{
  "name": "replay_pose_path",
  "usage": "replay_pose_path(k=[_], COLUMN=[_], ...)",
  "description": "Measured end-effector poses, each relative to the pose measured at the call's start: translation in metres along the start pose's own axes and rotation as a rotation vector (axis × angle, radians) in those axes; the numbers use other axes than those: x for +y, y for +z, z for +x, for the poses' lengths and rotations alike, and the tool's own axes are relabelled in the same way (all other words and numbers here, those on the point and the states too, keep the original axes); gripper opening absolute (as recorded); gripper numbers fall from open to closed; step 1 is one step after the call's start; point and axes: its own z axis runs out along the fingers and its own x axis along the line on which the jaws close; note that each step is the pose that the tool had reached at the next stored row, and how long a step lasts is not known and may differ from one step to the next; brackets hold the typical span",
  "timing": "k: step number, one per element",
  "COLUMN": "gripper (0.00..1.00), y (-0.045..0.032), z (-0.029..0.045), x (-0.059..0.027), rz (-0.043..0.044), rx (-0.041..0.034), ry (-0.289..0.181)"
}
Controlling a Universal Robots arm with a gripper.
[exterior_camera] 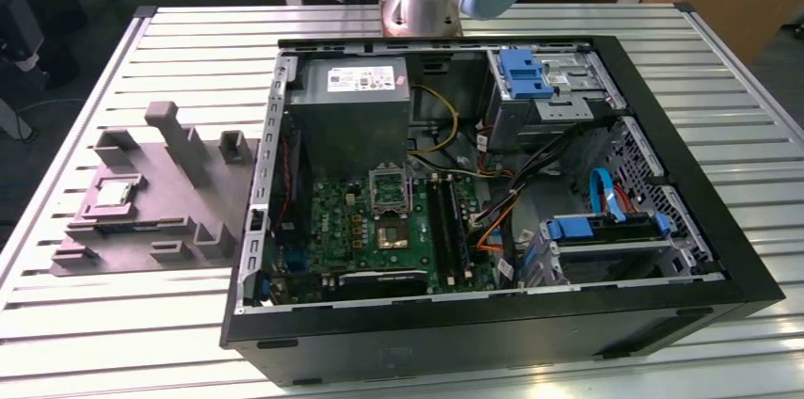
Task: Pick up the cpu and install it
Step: 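Pick up the cpu and move it towards the insertion slot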
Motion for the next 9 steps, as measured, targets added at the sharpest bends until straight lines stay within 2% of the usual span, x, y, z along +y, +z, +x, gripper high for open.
replay_pose_path(k=[9], gripper=[0.59], y=[0.0025], z=[0.0001], x=[-0.0001], rz=[0.0], rx=[0.0], ry=[0.0])
